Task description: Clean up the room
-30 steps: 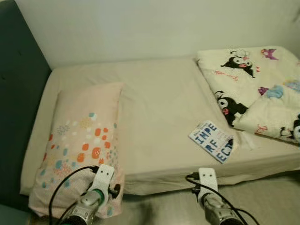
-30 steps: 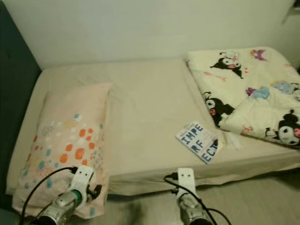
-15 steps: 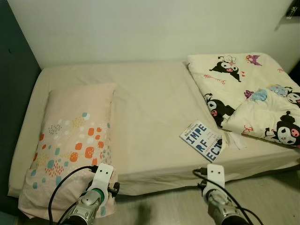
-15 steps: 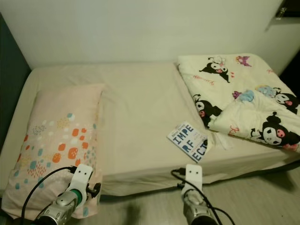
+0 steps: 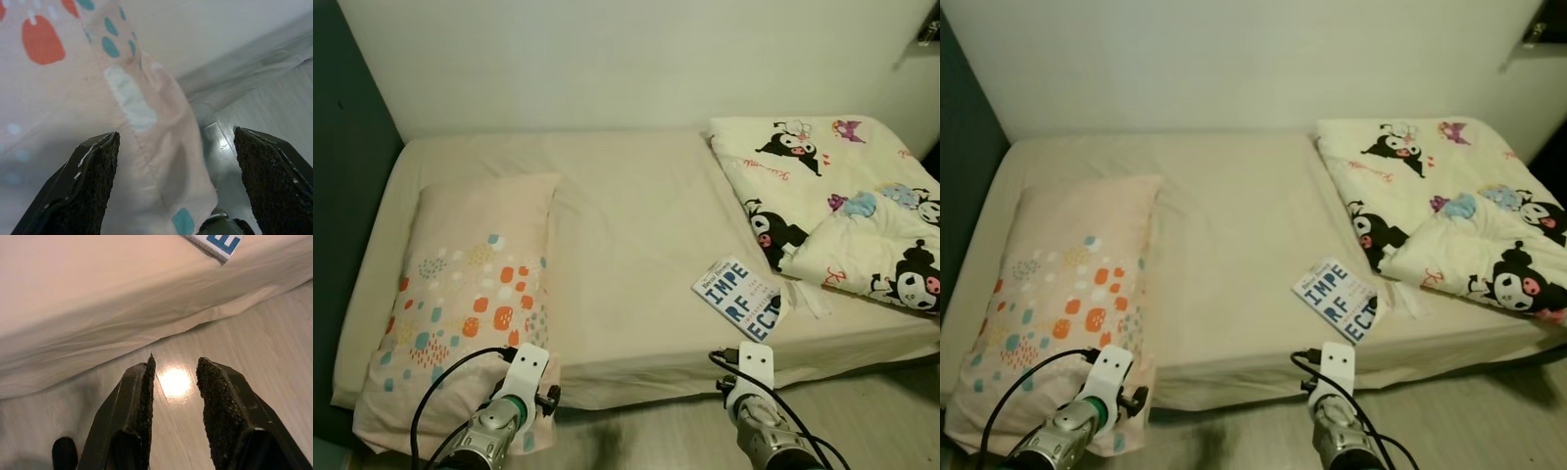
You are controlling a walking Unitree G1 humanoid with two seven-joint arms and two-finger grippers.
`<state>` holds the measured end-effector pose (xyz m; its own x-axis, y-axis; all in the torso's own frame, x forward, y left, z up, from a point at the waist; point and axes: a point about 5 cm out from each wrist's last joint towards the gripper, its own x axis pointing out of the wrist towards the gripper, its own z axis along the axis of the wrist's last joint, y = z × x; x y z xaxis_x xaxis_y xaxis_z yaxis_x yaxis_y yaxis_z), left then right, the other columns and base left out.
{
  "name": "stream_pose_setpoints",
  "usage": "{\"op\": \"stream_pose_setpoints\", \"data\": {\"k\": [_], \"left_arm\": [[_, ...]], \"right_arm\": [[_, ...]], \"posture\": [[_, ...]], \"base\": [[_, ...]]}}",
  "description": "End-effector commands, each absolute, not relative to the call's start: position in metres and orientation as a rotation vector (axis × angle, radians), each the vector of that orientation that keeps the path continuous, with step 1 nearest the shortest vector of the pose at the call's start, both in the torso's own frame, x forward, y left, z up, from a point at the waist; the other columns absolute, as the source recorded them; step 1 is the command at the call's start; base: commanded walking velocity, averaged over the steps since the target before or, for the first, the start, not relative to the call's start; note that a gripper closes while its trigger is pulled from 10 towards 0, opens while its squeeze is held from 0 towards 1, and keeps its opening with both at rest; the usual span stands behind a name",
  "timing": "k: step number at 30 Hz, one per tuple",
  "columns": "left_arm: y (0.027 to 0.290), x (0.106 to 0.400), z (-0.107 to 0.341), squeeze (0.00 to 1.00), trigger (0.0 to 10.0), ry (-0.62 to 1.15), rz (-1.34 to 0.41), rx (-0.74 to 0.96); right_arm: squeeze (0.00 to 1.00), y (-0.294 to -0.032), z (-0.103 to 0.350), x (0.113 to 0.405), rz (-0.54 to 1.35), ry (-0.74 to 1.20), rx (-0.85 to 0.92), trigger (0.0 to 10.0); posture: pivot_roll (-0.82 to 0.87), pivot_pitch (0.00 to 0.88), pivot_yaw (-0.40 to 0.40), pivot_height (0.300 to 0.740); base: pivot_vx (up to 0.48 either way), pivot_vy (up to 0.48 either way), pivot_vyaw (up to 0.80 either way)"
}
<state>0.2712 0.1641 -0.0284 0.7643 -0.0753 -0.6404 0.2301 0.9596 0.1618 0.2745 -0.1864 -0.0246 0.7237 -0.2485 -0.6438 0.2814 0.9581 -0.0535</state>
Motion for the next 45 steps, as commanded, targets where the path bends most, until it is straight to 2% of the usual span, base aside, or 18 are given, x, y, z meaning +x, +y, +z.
{"op": "stream_pose_setpoints", "data": {"k": [1,8,12,25,39,45], "left_arm": [[0.162,0.26,-0.038,0.0,10.0,0.732,-0.188,0.243],[0.157,0.256,-0.041,0.0,10.0,0.74,-0.196,0.257],[0.154,0.254,-0.043,0.0,10.0,0.741,-0.211,0.338],[0.157,0.248,-0.048,0.0,10.0,0.762,-0.187,0.267],[0.157,0.241,-0.053,0.0,10.0,0.785,-0.195,0.267],[0.148,0.236,-0.057,0.0,10.0,0.791,-0.197,0.261]], "right_arm": [[0.0,-0.188,-0.033,0.265,-0.31,0.748,0.051,10.0],[0.0,-0.187,-0.032,0.266,-0.312,0.744,0.052,10.0],[0.0,-0.184,-0.033,0.266,-0.305,0.746,0.067,10.0],[0.0,-0.183,-0.032,0.266,-0.294,0.715,0.1,10.0],[0.0,-0.184,-0.032,0.266,-0.305,0.715,0.121,10.0],[0.0,-0.183,-0.032,0.267,-0.295,0.717,0.123,10.0]], "posture": [[0.07,0.022,0.024,0.74],[0.08,0.018,0.018,0.74],[0.09,0.016,0.014,0.74],[0.07,0.009,0.036,0.74],[0.07,0.003,0.041,0.74],[0.08,0.002,0.036,0.74]], "base": [[0.0,0.0,0.0],[0.0,0.0,0.0],[0.0,0.0,0.0],[0.0,0.0,0.0],[0.0,0.0,0.0],[0.0,0.0,0.0]]}}
